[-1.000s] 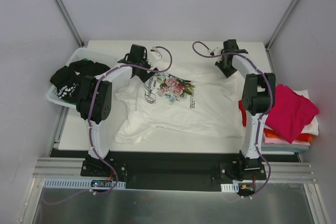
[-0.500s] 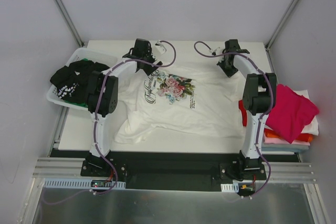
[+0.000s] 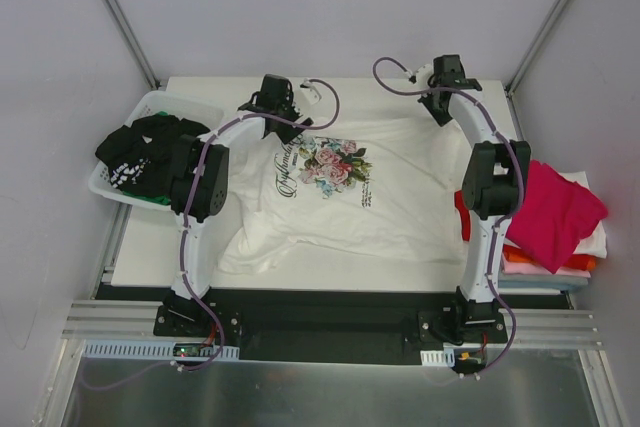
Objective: Fold and stack the t-shirts
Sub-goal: Flatten out the tshirt
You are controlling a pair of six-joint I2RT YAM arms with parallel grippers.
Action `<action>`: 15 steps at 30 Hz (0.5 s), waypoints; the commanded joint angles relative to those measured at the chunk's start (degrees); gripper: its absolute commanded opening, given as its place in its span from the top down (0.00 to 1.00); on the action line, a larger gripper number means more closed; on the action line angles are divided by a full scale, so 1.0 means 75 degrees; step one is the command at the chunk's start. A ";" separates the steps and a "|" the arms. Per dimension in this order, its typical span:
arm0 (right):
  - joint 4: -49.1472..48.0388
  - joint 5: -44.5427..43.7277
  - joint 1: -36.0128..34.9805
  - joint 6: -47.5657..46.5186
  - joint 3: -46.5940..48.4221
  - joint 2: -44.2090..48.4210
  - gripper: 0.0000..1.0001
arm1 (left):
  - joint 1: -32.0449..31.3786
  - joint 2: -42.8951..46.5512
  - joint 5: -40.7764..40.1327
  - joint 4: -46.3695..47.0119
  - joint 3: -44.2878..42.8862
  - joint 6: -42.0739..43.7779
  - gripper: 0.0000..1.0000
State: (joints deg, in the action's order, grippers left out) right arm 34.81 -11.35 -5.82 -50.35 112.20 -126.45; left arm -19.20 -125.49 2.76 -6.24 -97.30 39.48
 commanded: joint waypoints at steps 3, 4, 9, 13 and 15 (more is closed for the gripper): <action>0.0035 -0.0571 0.0015 -0.0283 0.0754 0.0044 0.99 | -0.0112 0.0150 -0.0041 0.0129 0.0129 -0.0015 0.08; 0.0023 -0.0607 0.0015 -0.0306 0.0824 0.0021 0.99 | -0.0112 0.0162 -0.0029 0.0129 0.0141 -0.0015 0.09; 0.0023 -0.0888 0.0015 -0.0494 0.1269 -0.0143 0.99 | -0.0135 0.0220 -0.0064 0.0164 0.0293 0.0021 0.09; -0.0059 -0.1134 -0.0020 -0.0658 0.1457 -0.0319 0.99 | -0.0147 0.0267 -0.0087 0.0176 0.0340 0.0009 0.09; -0.0153 -0.1251 -0.0044 -0.0658 0.1458 -0.0377 0.91 | -0.0147 0.0279 -0.0076 0.0187 0.0387 0.0009 0.10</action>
State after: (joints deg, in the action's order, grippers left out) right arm 34.79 -17.02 -5.85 -53.78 120.57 -128.20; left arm -19.90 -125.49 2.50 -6.20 -94.98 39.51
